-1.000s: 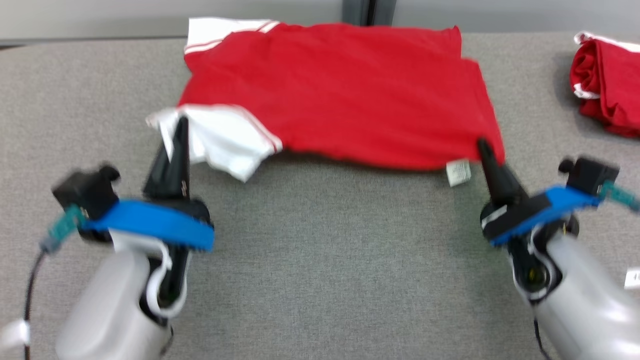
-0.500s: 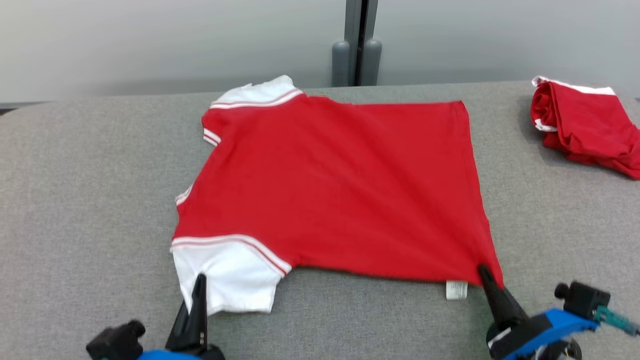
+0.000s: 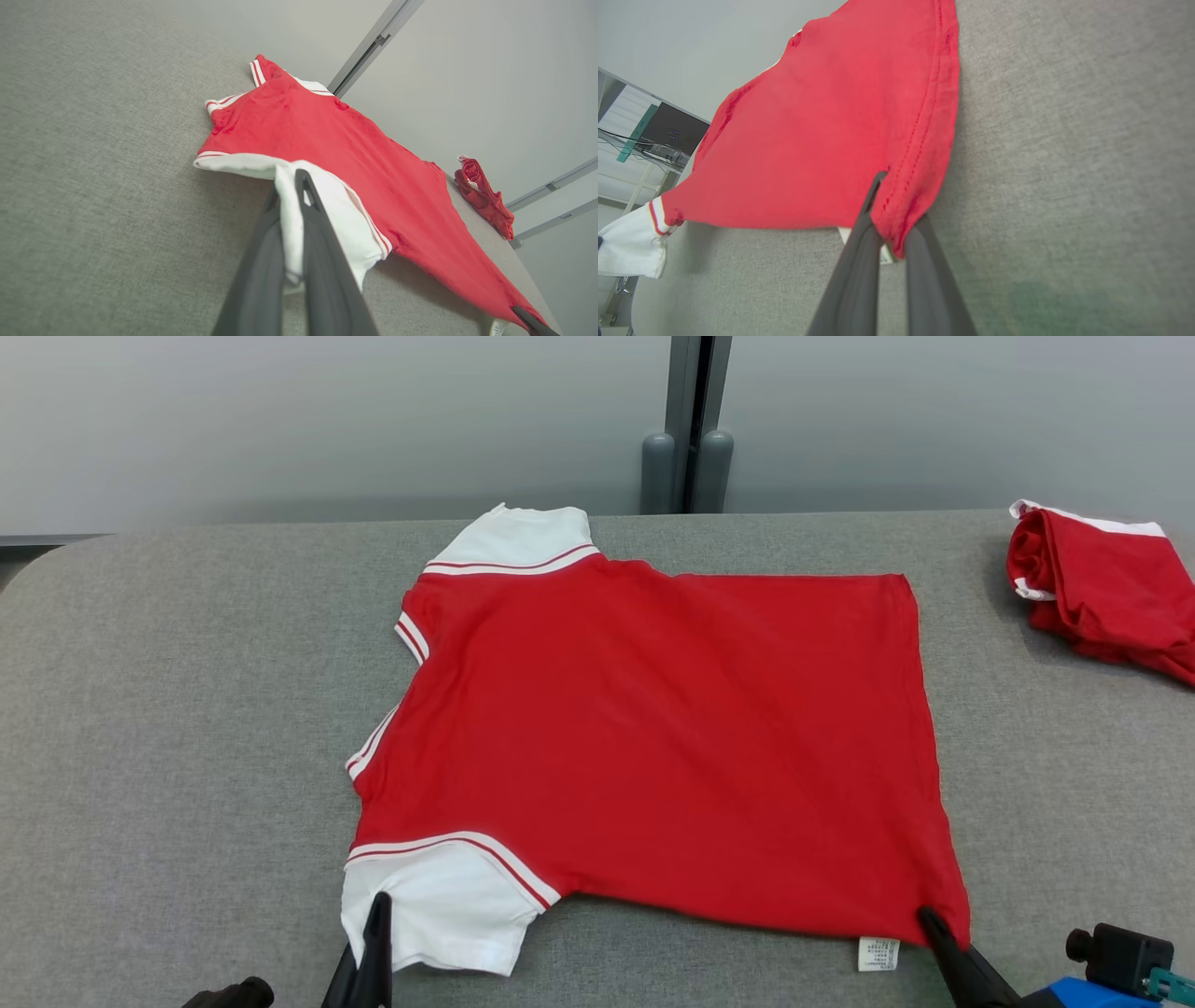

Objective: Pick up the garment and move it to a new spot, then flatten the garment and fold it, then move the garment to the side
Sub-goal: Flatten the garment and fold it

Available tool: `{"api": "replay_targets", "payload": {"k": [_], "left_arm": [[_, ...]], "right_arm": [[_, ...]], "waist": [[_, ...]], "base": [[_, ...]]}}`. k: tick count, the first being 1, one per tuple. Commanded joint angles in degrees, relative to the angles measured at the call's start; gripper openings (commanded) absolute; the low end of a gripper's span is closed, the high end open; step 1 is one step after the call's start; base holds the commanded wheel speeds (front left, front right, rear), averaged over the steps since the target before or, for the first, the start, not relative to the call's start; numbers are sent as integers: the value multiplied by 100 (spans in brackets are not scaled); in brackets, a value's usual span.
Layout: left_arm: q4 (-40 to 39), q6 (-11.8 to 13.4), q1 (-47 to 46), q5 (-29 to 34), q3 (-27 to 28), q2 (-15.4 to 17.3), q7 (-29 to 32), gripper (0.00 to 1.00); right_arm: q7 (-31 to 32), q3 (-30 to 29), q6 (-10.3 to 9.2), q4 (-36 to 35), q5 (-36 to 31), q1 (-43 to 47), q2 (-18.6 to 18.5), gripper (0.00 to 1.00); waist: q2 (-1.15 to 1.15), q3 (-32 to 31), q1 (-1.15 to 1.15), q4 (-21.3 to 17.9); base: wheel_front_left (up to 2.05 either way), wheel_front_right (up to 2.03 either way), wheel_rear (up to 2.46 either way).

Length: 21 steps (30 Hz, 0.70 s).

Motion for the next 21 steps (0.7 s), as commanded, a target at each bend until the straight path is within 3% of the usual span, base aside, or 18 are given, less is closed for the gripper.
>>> {"api": "replay_targets", "payload": {"k": [1, 13, 21], "left_arm": [[-23, -13, -97, -15, 17, 22, 26, 0], [231, -300, -813, 116, -81, 247, 287, 0], [597, -506, -1476, 230, -98, 454, 486, 0]], "right_arm": [[109, -119, 3, -109, -83, 105, 70, 0], [1204, -877, 3, -792, -545, -45, 604, 0], [1757, -1337, 3, -859, -579, -404, 900, 0]], "waist": [[1, 11, 0, 2], [1, 106, 0, -47], [1, 300, 0, -88]], "base": [[0, 0, 0], [0, 0, 0], [0, 0, 0]]}}
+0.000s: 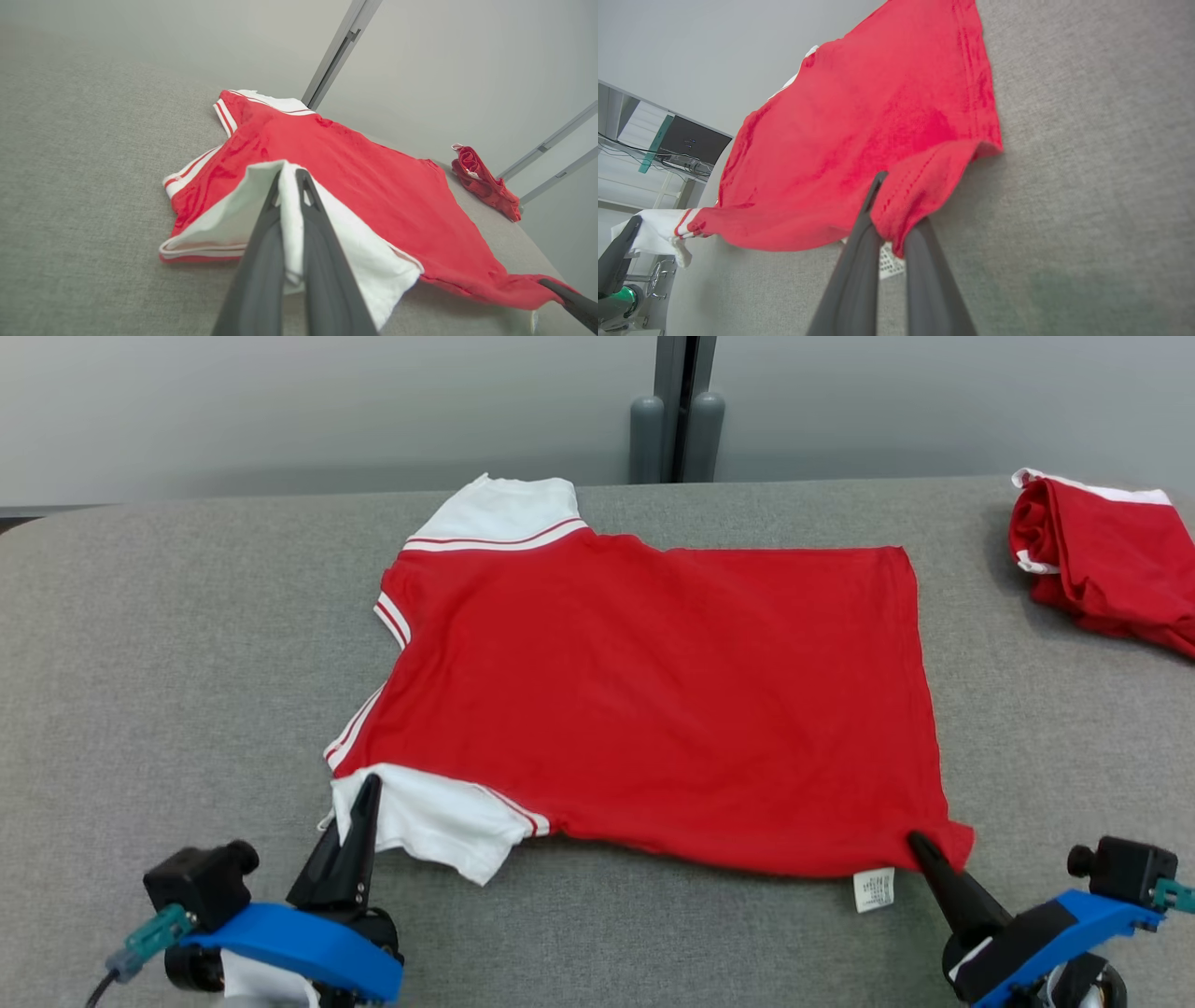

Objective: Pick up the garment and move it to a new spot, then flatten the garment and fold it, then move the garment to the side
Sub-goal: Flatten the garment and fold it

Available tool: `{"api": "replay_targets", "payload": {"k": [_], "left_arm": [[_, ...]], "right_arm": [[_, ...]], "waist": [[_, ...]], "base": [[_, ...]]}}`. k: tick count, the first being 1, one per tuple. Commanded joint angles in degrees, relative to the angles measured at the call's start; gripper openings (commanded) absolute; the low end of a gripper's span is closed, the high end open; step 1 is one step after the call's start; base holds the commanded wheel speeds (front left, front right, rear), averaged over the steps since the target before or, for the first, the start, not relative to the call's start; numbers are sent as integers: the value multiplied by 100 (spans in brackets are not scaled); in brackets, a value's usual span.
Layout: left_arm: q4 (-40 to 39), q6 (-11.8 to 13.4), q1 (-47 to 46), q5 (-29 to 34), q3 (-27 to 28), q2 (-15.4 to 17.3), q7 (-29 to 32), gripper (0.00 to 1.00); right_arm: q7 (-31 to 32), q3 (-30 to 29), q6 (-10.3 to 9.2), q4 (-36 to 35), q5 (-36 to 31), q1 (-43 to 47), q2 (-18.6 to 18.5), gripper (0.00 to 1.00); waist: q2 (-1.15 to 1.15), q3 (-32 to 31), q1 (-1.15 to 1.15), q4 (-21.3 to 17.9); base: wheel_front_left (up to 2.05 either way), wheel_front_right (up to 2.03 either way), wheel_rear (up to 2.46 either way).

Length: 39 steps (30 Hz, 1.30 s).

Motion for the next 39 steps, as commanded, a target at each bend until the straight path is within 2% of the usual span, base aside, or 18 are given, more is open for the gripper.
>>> {"api": "replay_targets", "payload": {"k": [1, 10, 24, 25, 26, 27, 28, 33, 39], "left_arm": [[80, -56, -197, 65, -14, 58, 29, 0], [594, -244, -1028, 155, -49, 167, 208, 0], [1812, -527, -2278, 225, -370, 64, 233, 0], [1919, -538, -2340, 207, -402, 48, 250, 0], [2006, -540, -2400, 205, -438, 35, 243, 18], [2091, -550, -2463, 234, -460, 33, 202, 65], [2171, -553, -2514, 240, -476, 25, 164, 100], [2458, -578, -2579, 198, -569, -20, -112, 100], [2648, -588, -2430, 218, -687, 76, -311, 100]], "right_arm": [[113, -74, 3, 12, -22, -149, 75, 0], [430, -298, 3, 153, -147, -733, 214, 0], [456, -302, 3, 682, -537, -1802, 248, 0], [431, -302, 3, 712, -564, -1853, 230, 20], [416, -312, 3, 744, -572, -1890, 218, 93], [382, -324, 3, 780, -621, -1911, 200, 100], [357, -318, 3, 804, -658, -1933, 182, 100], [222, -288, 3, 915, -707, -1926, 116, 100], [78, -266, 3, 929, -787, -1752, -48, 100]], "waist": [[-1, 51, -1, -14], [-1, 325, -1, -58], [-1, 709, -1, -70], [-1, 719, -1, -62], [-1, 726, -1, -54], [-1, 731, -1, -48], [-1, 733, -1, -44], [-1, 683, -1, -42], [-1, 555, -1, -30]], "base": [[0, 0, 0], [0, 0, 0], [0, 0, 0], [0, 0, 0], [0, 0, 0], [0, 0, 0], [0, 0, 0], [0, 0, 0], [0, 0, 0]]}}
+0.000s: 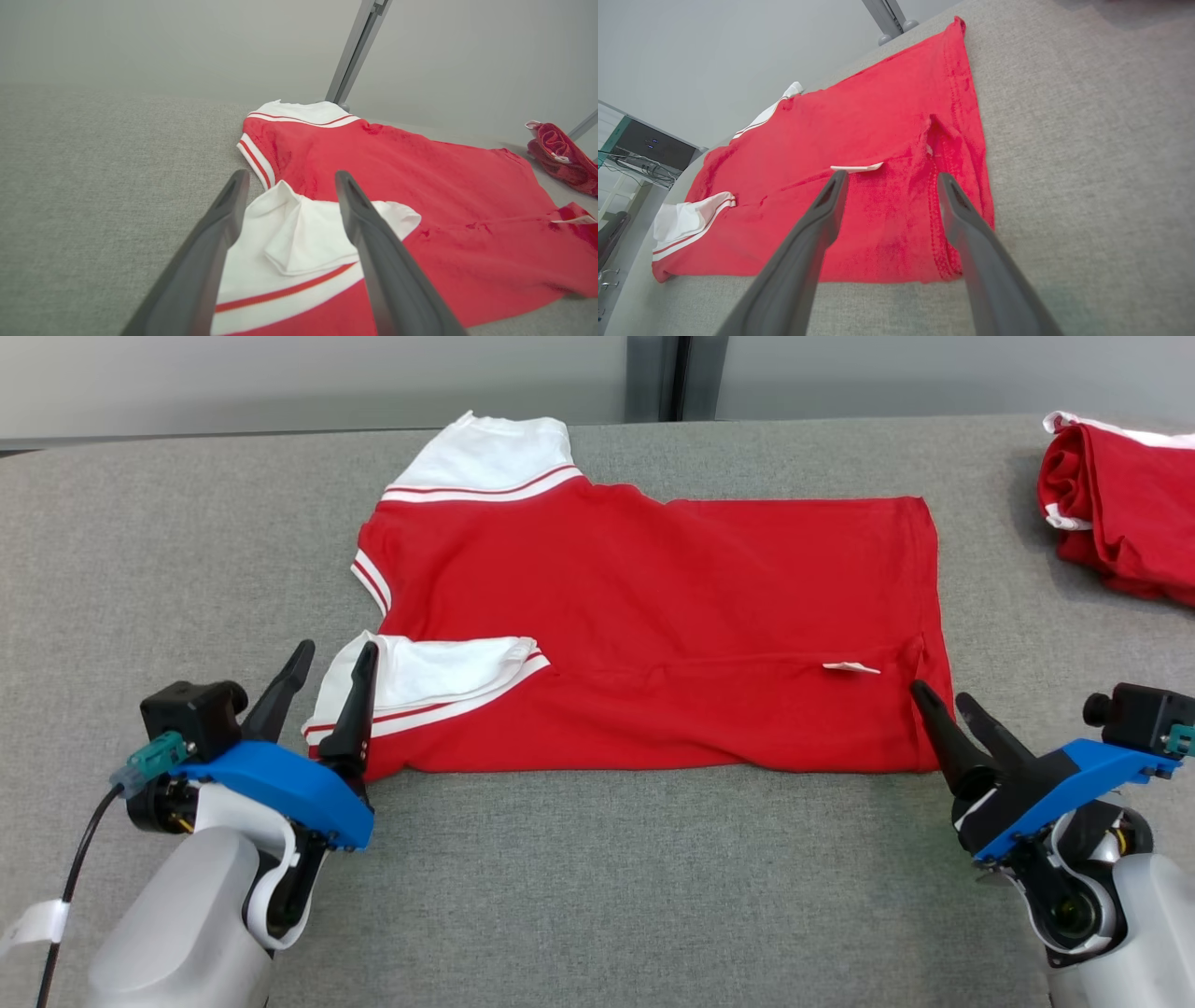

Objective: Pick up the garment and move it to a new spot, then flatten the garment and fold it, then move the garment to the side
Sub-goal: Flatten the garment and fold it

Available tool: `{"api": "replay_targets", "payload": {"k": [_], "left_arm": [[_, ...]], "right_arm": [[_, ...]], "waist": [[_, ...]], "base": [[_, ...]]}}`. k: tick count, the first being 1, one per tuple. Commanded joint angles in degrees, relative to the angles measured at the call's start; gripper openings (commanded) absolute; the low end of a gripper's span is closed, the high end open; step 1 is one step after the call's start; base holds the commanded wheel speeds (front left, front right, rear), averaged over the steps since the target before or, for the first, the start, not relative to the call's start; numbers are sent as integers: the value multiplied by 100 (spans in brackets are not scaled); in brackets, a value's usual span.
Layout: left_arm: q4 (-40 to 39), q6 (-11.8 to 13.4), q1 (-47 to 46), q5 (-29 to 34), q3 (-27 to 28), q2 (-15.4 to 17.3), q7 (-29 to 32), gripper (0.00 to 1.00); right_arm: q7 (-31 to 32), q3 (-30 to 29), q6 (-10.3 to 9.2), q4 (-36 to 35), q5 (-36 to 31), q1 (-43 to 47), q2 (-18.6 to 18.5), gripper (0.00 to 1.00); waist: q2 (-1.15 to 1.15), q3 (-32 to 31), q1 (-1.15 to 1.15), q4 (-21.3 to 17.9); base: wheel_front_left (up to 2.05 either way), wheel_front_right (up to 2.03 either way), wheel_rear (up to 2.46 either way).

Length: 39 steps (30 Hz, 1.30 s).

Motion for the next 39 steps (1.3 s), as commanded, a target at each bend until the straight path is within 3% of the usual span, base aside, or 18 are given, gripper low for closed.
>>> {"api": "replay_targets", "payload": {"k": [1, 17, 32, 33, 34, 35, 36, 39], "left_arm": [[42, -37, 76, 39, -13, 52, -38, 100], [339, 92, 556, 129, -296, 171, 59, 100], [843, 93, 329, 92, -481, 95, 378, 100], [874, 76, 306, 74, -495, 67, 401, 94], [907, 62, 283, 53, -505, 43, 416, 46], [934, 59, 258, 29, -514, 12, 418, 11], [964, 51, 242, 2, -517, -27, 428, 0], [1115, 25, 182, -120, -469, -104, 393, 0]], "right_arm": [[-47, -20, 3, 2, -70, 70, -79, 100], [-293, 179, 3, 354, -709, 214, -348, 100], [-253, 568, 3, 1282, -1332, -263, -418, 100], [-249, 597, 3, 1342, -1323, -286, -400, 89], [-277, 615, 3, 1395, -1315, -313, -382, 43], [-288, 631, 3, 1435, -1308, -334, -370, 2], [-317, 656, 3, 1477, -1279, -348, -348, 0], [-436, 676, 3, 1575, -1196, -382, -334, 0]], "waist": [[-1, -26, 0, 1], [-1, -152, 0, 17], [-1, -10, 0, 53], [-1, -6, 0, 59], [-1, -3, 0, 64], [-1, -6, 0, 69], [-1, -11, 0, 77], [-1, -39, 0, 99]], "base": [[0, 0, 0], [0, 0, 0], [0, 0, 0], [0, 0, 0], [0, 0, 0], [0, 0, 0], [0, 0, 0], [0, 0, 0]]}}
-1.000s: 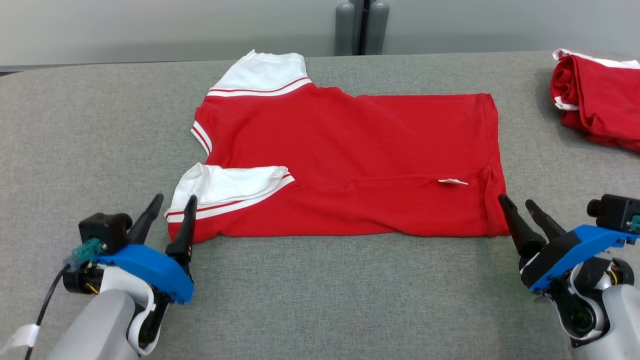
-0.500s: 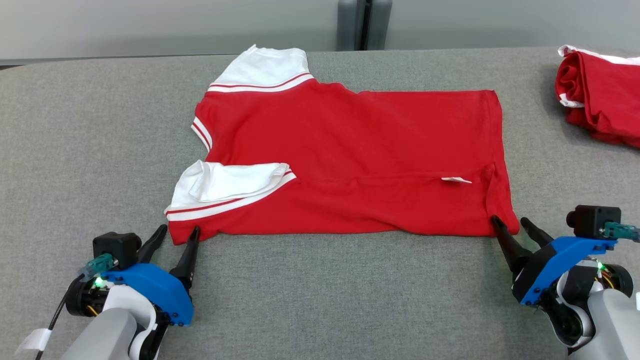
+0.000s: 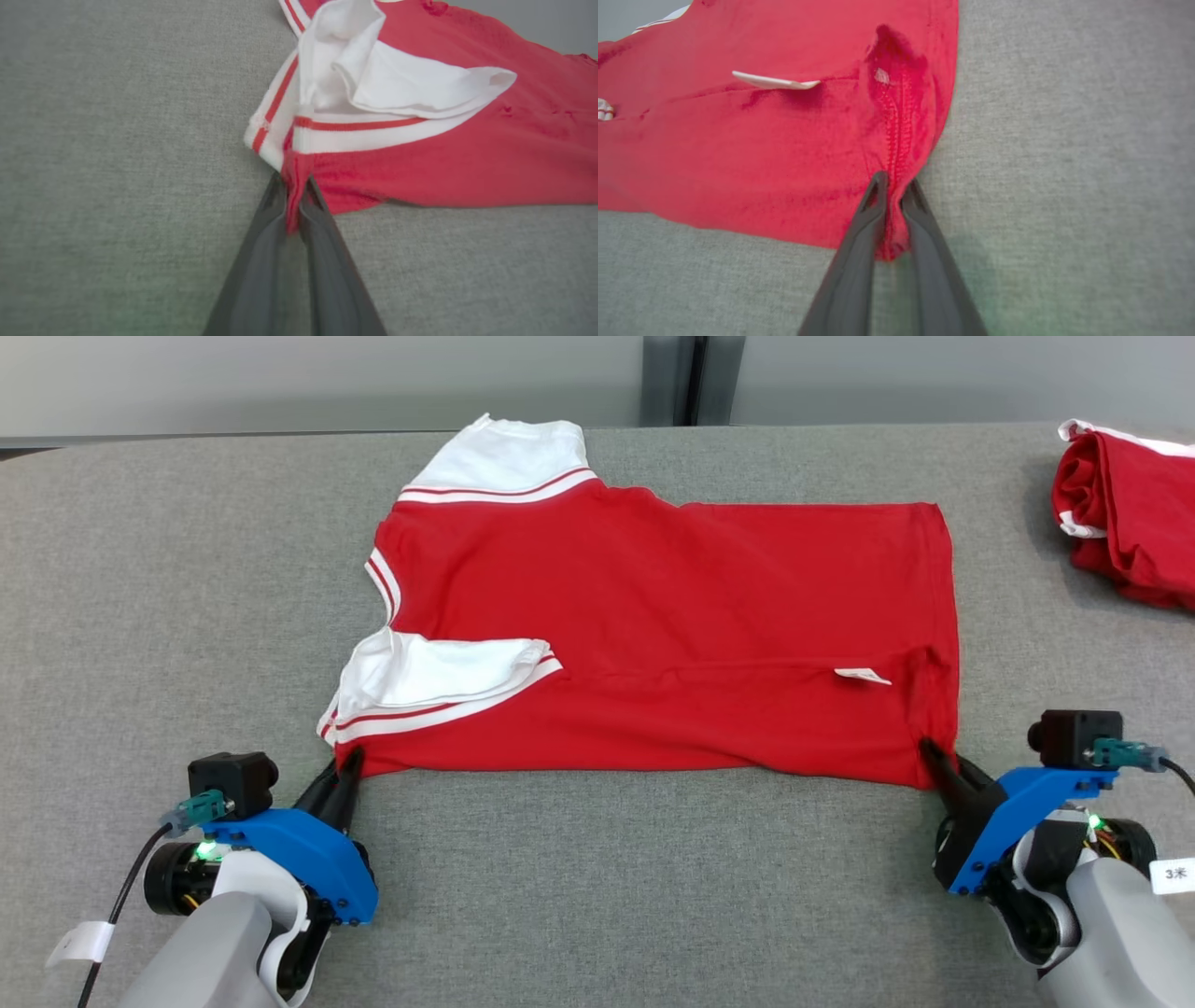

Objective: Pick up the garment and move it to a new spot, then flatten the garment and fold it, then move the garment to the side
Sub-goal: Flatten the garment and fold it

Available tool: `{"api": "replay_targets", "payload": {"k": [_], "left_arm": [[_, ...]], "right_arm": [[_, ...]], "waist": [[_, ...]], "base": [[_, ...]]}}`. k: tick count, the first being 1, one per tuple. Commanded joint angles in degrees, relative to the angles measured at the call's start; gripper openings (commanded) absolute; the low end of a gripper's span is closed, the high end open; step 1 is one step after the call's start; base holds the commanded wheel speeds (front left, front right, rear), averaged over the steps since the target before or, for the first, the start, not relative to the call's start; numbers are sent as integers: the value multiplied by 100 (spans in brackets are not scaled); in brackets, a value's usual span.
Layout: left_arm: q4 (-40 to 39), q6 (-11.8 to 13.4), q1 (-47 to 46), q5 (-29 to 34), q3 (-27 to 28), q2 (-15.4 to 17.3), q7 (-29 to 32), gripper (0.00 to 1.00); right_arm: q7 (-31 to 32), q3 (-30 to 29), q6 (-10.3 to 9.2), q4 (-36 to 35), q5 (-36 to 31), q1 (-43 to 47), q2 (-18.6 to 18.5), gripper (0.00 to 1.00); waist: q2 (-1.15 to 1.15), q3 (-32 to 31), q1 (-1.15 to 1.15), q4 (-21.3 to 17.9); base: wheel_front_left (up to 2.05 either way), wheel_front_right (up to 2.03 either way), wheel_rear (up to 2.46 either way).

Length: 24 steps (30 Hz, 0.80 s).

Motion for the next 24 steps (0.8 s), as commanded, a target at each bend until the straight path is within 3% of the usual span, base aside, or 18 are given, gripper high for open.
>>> {"api": "replay_targets", "payload": {"k": [1, 13, 19, 24], "left_arm": [[93, -37, -58, -59, -1, -51, -25, 0], [253, -85, 21, -299, -30, -57, -336, 0], [-87, -78, 385, -396, 1, 35, -500, 0], [-581, 82, 865, -434, 29, 187, -549, 0]], "right_arm": [[-37, 44, 3, 109, 57, -19, 46, 0], [-407, 305, 3, 139, 389, 103, -6, 0], [-561, 351, 3, -103, 695, 481, -48, 0], [-600, 318, 3, -483, 848, 997, -107, 0]], "waist": [[0, -19, 0, -4], [0, -423, 0, -50], [0, -742, 0, -7], [0, -937, 0, 62]], "base": [[0, 0, 0], [0, 0, 0], [0, 0, 0], [0, 0, 0]]}}
